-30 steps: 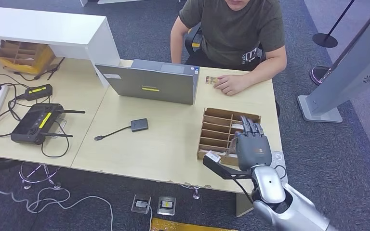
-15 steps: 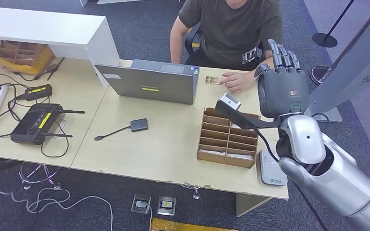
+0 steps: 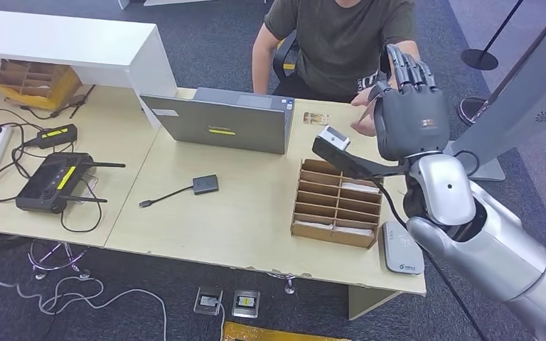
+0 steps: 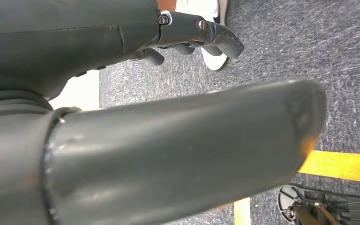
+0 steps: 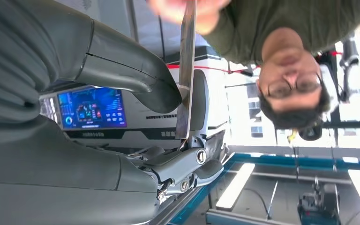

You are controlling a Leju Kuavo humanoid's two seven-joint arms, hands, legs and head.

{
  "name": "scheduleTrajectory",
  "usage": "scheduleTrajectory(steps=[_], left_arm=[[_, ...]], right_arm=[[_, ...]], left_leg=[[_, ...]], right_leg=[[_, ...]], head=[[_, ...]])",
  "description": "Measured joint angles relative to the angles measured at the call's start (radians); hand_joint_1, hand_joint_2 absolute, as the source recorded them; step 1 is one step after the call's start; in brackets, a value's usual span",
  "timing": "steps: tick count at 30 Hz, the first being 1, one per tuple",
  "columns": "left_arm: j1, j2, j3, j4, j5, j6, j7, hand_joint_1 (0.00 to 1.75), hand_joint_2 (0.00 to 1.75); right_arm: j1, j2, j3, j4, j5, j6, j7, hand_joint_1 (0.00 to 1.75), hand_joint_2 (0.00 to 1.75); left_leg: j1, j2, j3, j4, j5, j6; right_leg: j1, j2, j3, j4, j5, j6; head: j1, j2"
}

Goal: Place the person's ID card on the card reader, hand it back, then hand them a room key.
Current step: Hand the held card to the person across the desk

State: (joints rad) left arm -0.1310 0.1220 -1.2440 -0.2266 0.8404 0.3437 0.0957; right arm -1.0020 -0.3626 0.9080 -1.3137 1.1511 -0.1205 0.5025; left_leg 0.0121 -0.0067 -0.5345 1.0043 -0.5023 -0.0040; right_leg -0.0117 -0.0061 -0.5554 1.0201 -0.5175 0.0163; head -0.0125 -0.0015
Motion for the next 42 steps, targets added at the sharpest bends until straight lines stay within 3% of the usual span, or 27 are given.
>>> scheduleTrajectory(steps=[12,23,24,27,29,33,38,42], left_arm=[[-0.008,-0.004,0.000,0.000,-0.001,-0.017,0.000,0.00,0.00],[-0.008,-0.008,0.000,0.000,-0.002,-0.018,0.000,0.00,0.00],[-0.008,-0.008,0.000,0.000,-0.002,-0.019,0.000,0.00,0.00],[-0.008,-0.008,0.000,0.000,-0.004,-0.019,0.000,0.00,0.00],[-0.008,-0.009,0.000,0.000,-0.008,-0.019,0.001,0.00,0.00],[-0.008,-0.009,0.000,0.000,-0.007,-0.014,0.002,0.00,0.00],[-0.007,-0.009,0.000,0.000,0.000,-0.012,0.002,0.00,0.00],[-0.006,-0.009,0.000,0.000,0.001,-0.015,0.002,0.00,0.00]], right_arm=[[-0.042,0.120,0.055,0.292,0.001,0.017,0.003,1.75,1.75],[-0.038,0.140,0.056,0.446,0.006,0.032,0.015,1.74,1.75],[-0.037,0.140,0.055,0.451,0.008,0.036,0.019,1.40,1.75],[-0.030,0.138,0.053,0.457,0.024,0.056,0.038,0.10,1.75],[-0.019,0.133,0.047,0.456,0.043,0.075,0.052,0.00,1.75],[0.013,0.118,0.026,0.436,0.097,0.101,0.068,0.00,0.00],[0.042,0.101,0.003,0.404,0.164,0.099,0.059,0.00,0.00],[0.058,0.067,-0.033,0.372,0.192,0.043,0.045,0.00,0.00]], left_leg=[[0.000,-0.001,0.000,0.000,0.001,-0.001],[0.000,-0.002,0.000,0.000,0.001,-0.001],[0.000,-0.002,0.000,0.001,0.001,-0.001],[0.000,-0.001,0.000,0.001,0.001,-0.001],[0.000,-0.001,0.000,0.000,0.001,-0.001],[0.000,-0.001,0.000,0.000,0.001,-0.001],[0.000,0.000,0.000,0.001,0.001,-0.001],[0.000,0.000,0.001,0.001,0.001,-0.001]], right_leg=[[0.000,-0.002,-0.001,0.001,0.000,0.000],[0.000,-0.002,-0.001,0.001,0.000,0.000],[0.000,-0.002,-0.002,0.001,0.000,0.000],[0.000,-0.002,-0.002,0.001,0.000,0.000],[0.001,-0.001,-0.002,0.001,0.000,0.000],[0.000,0.000,-0.002,0.001,0.000,0.000],[0.000,0.000,-0.002,0.001,0.000,0.000],[0.000,0.000,-0.002,0.000,0.000,0.000]], head=[[0.000,0.000],[0.000,0.000],[0.000,0.000],[0.000,0.000],[0.000,0.000],[0.000,0.000],[0.000,0.000],[0.000,0.000]])
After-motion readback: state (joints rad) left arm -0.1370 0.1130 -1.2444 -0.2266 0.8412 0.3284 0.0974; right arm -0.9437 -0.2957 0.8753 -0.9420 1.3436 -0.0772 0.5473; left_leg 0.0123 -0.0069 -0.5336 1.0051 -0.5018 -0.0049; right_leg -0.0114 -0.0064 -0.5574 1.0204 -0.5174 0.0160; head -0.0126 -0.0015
